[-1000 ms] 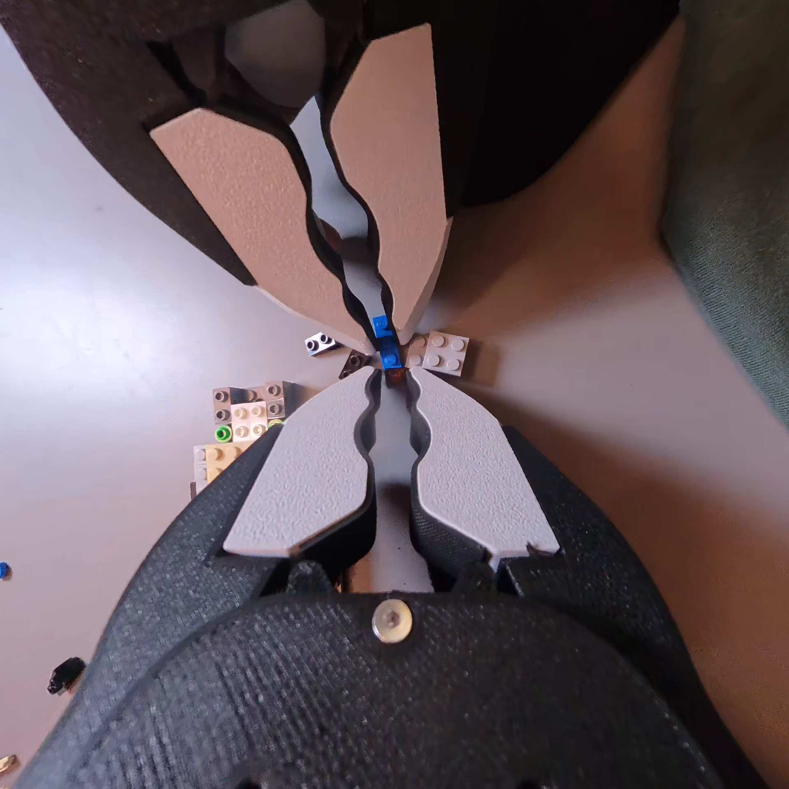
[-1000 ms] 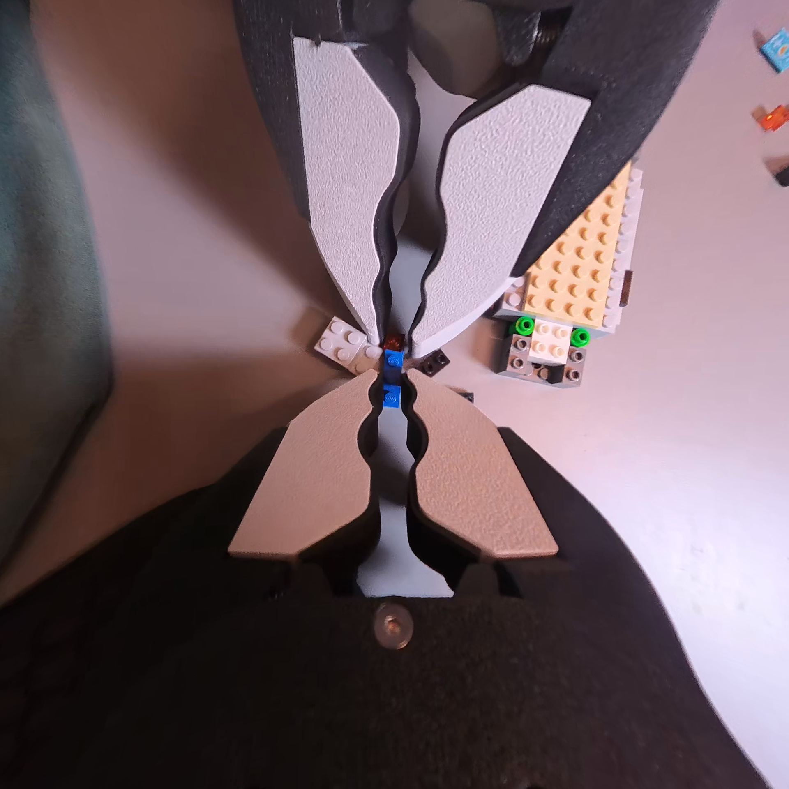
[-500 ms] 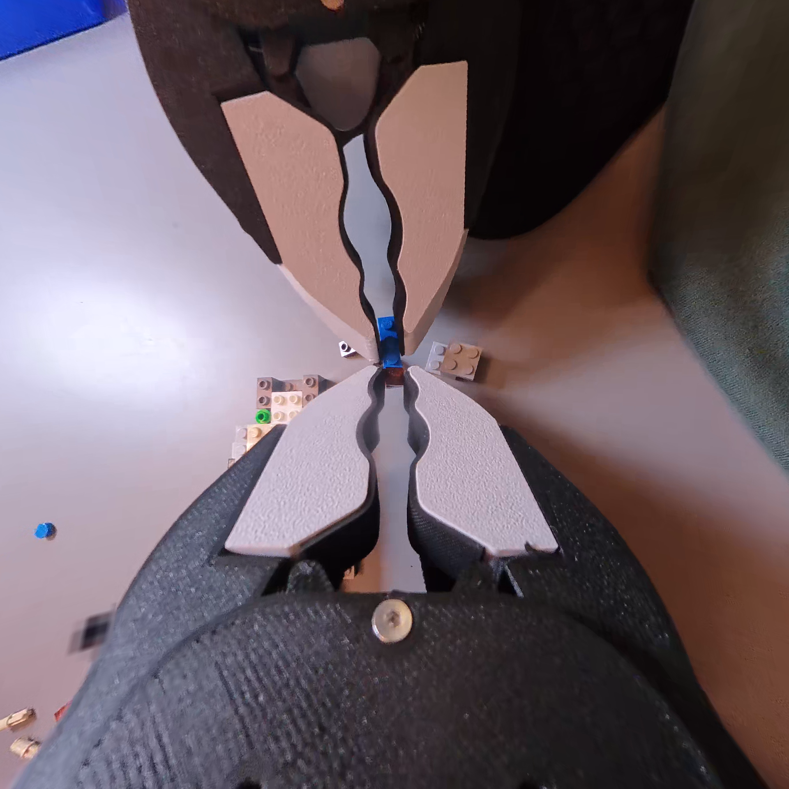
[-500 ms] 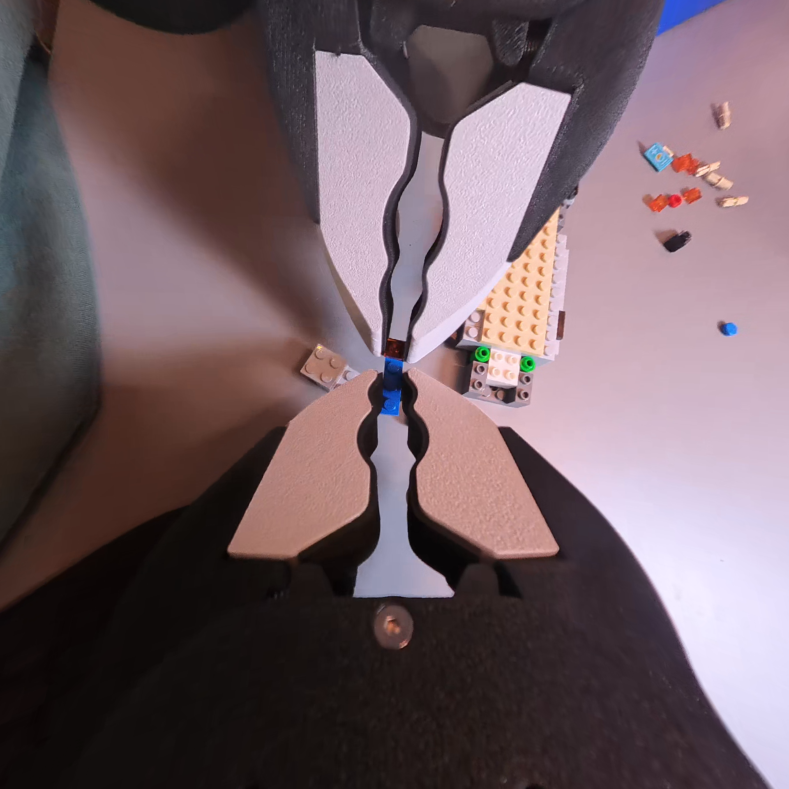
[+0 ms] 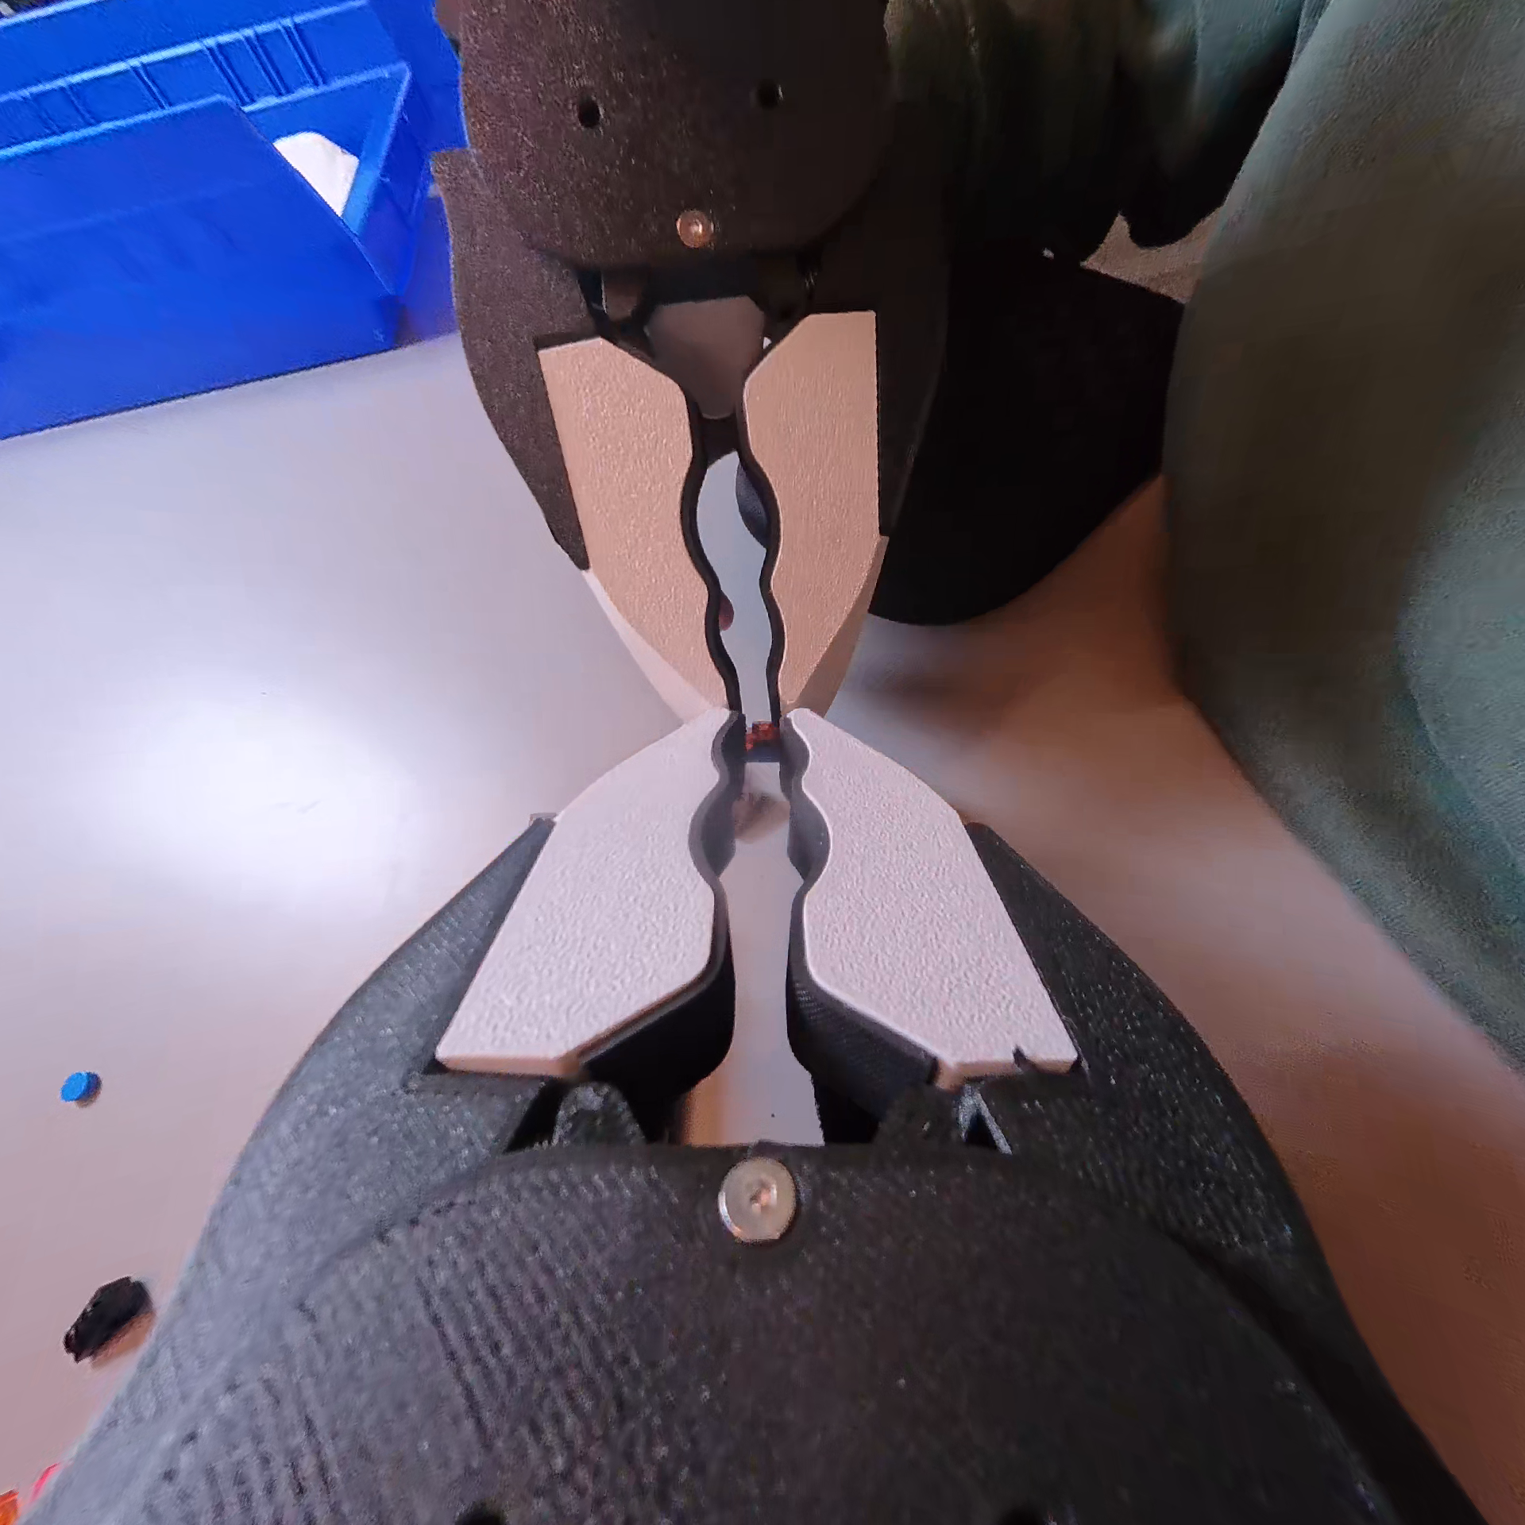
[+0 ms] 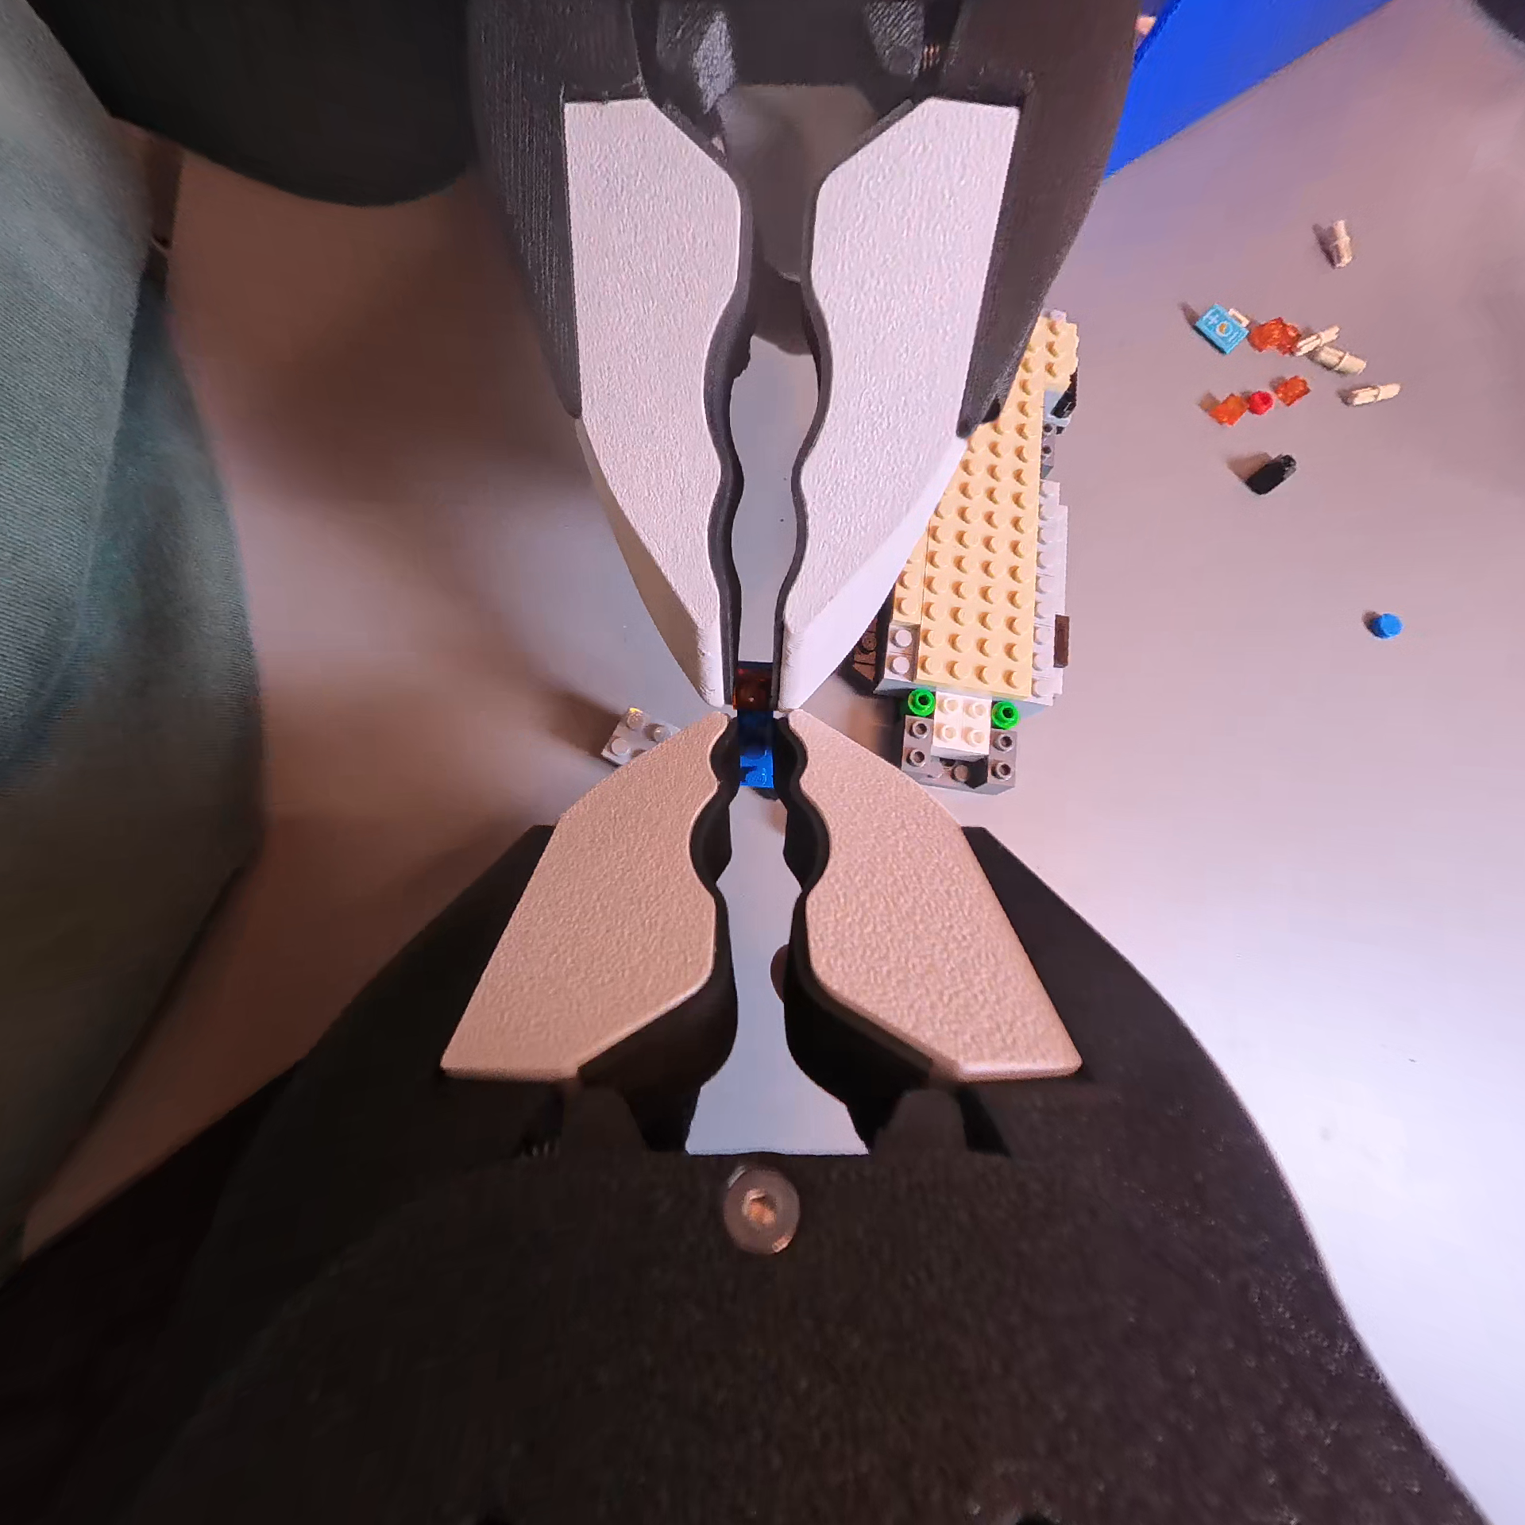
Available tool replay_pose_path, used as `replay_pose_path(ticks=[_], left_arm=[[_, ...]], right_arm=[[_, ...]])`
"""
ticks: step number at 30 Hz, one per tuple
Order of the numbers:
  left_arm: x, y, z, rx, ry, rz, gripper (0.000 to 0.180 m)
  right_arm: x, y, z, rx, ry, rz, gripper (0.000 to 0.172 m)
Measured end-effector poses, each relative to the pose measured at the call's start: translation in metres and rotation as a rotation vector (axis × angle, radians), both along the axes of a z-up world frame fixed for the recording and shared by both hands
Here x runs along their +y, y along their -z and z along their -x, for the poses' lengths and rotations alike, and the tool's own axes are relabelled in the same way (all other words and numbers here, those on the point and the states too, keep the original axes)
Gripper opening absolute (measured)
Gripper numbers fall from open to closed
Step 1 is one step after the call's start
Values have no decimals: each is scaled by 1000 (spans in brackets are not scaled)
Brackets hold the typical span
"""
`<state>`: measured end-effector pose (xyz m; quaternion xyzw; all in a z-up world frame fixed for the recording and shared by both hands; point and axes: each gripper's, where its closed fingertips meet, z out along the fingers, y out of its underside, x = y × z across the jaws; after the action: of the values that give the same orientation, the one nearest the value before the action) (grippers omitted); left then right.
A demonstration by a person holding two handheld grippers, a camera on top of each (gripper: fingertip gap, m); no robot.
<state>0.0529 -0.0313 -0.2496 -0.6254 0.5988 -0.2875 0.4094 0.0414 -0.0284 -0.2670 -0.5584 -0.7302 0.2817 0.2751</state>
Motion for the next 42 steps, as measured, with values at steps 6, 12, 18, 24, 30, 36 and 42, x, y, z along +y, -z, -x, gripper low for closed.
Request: replay_pose_path(ticks=[6,12,18,24,30,36,42], left_arm=[[-3,-12,-1,-106,-30,-53,8],[1,-36,7,-280,-88,18,8],[4,-50,10,-350,-103,-3,8],[7,-47,8,-287,-125,-90,8],[10,-64,15,-435,-140,-7,8],[6,-63,10,-438,-116,3,8],[6,-47,9,-253,-124,-128,13]], right_arm=[[-3,-10,1,51,2,17,8],[0,-37,5,248,-30,-87,8],[2,-64,1,398,-48,31,7],[3,-76,1,467,-32,96,4],[10,-88,-2,560,-22,170,31],[2,-82,4,561,-36,142,8],[-1,-71,5,481,-46,134,8]])
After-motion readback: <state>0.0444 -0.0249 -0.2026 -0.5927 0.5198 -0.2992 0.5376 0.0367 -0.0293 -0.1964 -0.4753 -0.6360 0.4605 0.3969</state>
